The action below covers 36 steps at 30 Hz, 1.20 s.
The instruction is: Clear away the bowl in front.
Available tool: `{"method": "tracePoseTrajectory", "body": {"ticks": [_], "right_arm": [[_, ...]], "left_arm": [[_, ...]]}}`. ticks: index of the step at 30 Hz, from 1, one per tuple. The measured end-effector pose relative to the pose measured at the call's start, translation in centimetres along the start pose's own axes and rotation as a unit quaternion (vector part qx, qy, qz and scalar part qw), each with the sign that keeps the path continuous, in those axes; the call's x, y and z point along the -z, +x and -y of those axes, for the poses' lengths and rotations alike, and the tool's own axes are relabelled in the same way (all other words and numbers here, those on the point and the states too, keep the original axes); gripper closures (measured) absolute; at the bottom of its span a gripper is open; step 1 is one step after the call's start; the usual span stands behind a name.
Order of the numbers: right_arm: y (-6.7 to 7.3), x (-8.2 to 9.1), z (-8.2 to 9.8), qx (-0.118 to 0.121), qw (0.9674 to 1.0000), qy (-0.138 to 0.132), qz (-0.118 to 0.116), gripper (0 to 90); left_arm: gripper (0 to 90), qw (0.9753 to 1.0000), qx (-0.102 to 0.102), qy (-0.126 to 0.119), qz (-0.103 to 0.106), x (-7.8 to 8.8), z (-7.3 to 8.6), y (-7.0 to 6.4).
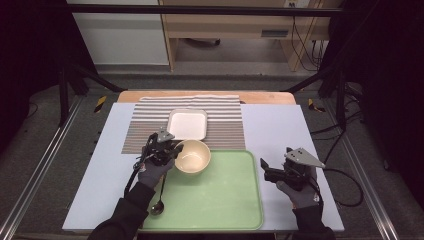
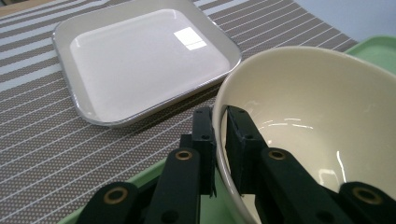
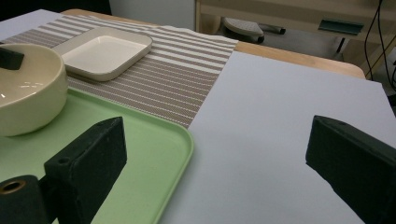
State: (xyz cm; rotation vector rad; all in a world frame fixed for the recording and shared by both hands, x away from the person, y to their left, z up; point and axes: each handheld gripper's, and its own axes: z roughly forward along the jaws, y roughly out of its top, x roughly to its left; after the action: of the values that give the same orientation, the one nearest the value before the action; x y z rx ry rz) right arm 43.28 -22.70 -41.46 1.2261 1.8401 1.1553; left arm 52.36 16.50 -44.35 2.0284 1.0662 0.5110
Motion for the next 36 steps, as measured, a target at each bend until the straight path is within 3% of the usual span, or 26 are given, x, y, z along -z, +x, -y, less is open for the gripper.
{"method": "tracePoseTrajectory", "body": {"ticks": [5, 12, 20, 26, 36], "right_arm": [[0.0, 0.0, 0.0, -0.001, 1.0, 0.002, -0.001, 5.2], [0.0, -0.1, 0.1, -0.001, 1.0, 0.003, -0.001, 5.1], [0.0, -0.1, 0.0, -0.005, 1.0, 0.002, -0.001, 5.0], [0.0, 0.0, -0.1, -0.005, 1.0, -0.001, 0.0, 4.9], [-0.3, 0.1, -0.2, -0.01, 0.9999, -0.004, 0.003, 4.9]], "left_arm": [[80.7, 0.9999, -0.003, 0.012, -0.004, -0.1, 0.2, 0.2], [80.0, 0.9999, -0.006, 0.007, -0.007, 0.0, 0.1, 0.2], [61.6, 0.9995, 0.009, -0.032, -0.003, 2.1, -0.7, 0.8], [46.4, 0.9985, 0.017, -0.05, -0.018, 3.0, -1.7, 1.9], [38.1, 0.9962, 0.034, -0.073, -0.032, 3.1, -3.4, 4.3]]}}
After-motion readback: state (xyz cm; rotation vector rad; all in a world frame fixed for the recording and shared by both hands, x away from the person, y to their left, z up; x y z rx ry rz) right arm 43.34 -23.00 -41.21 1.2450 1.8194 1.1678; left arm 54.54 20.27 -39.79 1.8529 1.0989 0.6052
